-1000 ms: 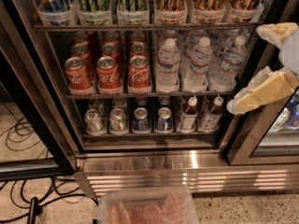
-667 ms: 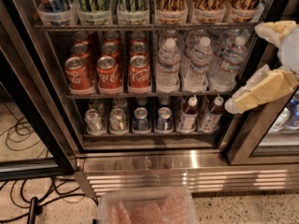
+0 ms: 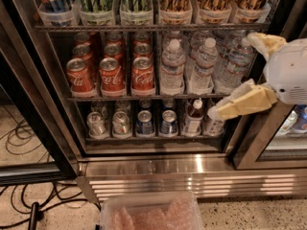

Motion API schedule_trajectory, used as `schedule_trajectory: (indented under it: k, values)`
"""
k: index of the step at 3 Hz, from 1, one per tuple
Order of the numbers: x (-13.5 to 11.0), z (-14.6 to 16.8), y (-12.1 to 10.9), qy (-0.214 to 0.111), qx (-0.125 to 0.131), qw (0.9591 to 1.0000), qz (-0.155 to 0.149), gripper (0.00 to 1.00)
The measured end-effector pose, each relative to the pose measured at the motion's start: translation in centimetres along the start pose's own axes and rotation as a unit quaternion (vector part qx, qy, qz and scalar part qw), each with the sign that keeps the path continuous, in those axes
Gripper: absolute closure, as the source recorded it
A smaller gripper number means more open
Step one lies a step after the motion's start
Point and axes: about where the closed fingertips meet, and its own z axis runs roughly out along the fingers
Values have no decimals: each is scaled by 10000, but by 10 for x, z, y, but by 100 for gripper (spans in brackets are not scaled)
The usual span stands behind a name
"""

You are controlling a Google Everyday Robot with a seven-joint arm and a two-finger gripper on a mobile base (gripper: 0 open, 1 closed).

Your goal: Pick orange can from top shelf of fridge

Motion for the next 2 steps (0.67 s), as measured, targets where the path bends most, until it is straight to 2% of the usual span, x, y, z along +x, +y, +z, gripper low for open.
schedule_trajectory:
  k: [1, 2]
  values:
    - [-31, 31, 9, -724, 165, 9972, -51, 0]
    - [-64, 60, 22, -1222, 112, 9924, -87, 0]
